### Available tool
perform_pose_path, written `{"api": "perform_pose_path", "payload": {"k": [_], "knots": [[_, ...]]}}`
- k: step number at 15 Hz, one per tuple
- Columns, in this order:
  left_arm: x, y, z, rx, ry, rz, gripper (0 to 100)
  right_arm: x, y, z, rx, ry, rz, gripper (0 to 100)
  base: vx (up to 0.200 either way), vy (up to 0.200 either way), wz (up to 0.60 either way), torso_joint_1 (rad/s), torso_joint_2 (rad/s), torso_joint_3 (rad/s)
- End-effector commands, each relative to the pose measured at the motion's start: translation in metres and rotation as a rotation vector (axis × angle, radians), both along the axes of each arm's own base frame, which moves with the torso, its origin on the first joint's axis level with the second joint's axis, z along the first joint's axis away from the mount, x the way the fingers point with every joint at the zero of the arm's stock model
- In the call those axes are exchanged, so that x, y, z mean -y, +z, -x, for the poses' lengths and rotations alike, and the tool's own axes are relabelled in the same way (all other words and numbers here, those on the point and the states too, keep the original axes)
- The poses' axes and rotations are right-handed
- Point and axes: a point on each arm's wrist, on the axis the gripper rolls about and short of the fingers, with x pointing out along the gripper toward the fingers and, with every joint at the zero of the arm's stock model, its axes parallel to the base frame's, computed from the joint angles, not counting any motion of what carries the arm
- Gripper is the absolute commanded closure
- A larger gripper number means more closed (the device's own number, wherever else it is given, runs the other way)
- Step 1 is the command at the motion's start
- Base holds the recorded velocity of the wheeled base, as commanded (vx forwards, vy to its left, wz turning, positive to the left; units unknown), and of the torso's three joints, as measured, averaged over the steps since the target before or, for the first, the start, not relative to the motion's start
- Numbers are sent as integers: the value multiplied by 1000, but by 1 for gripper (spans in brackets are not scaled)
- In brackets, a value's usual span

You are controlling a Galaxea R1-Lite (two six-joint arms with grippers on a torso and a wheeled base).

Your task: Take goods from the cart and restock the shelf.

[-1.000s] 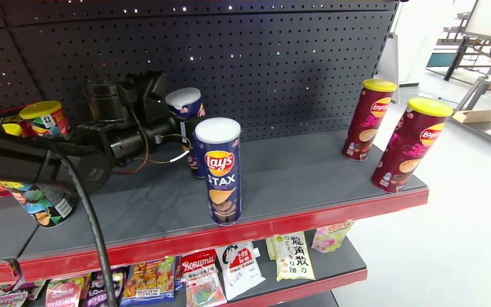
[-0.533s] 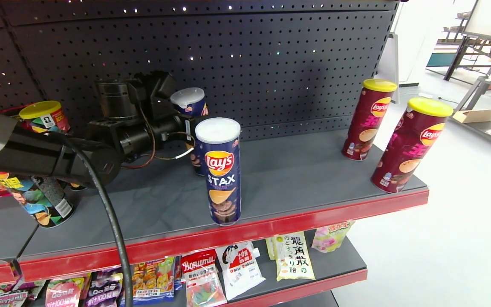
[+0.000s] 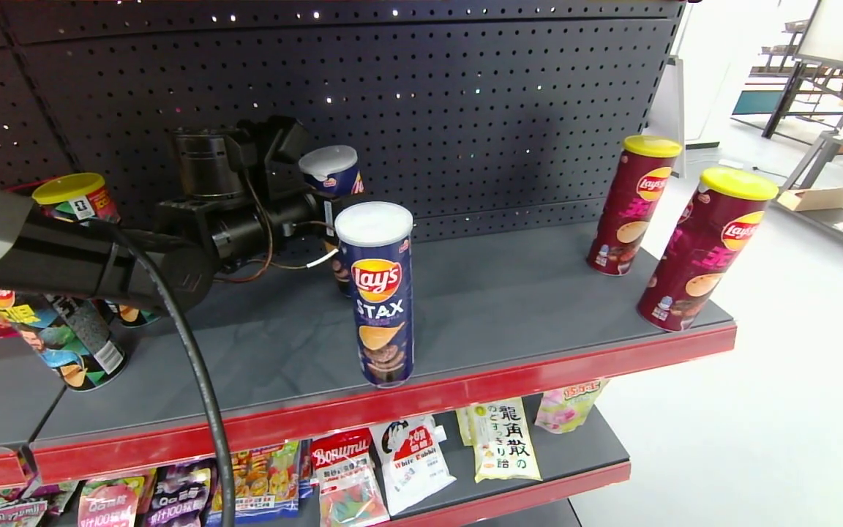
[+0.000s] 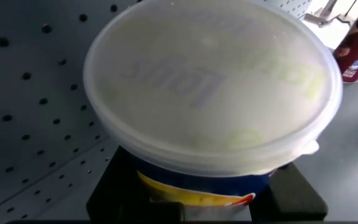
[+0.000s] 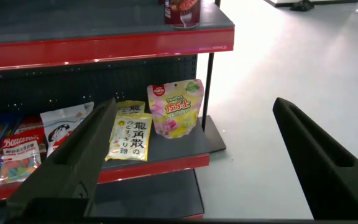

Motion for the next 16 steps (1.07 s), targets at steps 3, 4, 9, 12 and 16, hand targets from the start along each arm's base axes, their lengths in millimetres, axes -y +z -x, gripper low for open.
{"api": "perform_pose_path", "payload": {"k": [3,4,9,12,16], "knots": [[5,0,0,1,-12,1,100,0,0,0,0,1,0,0,0,0,0,0,0,0],[6,-2,-2,-3,-12,-1,100,0,0,0,0,1,0,0,0,0,0,0,0,0],[7,-6,-4,-9,-11,-3,100,0,0,0,0,-1,0,0,0,0,0,0,0,0],[7,-6,-5,-7,-12,-2,100,0,0,0,0,1,0,0,0,0,0,0,0,0],[8,-9,-7,-15,-14,-5,100,0,0,0,0,-1,0,0,0,0,0,0,0,0]]}}
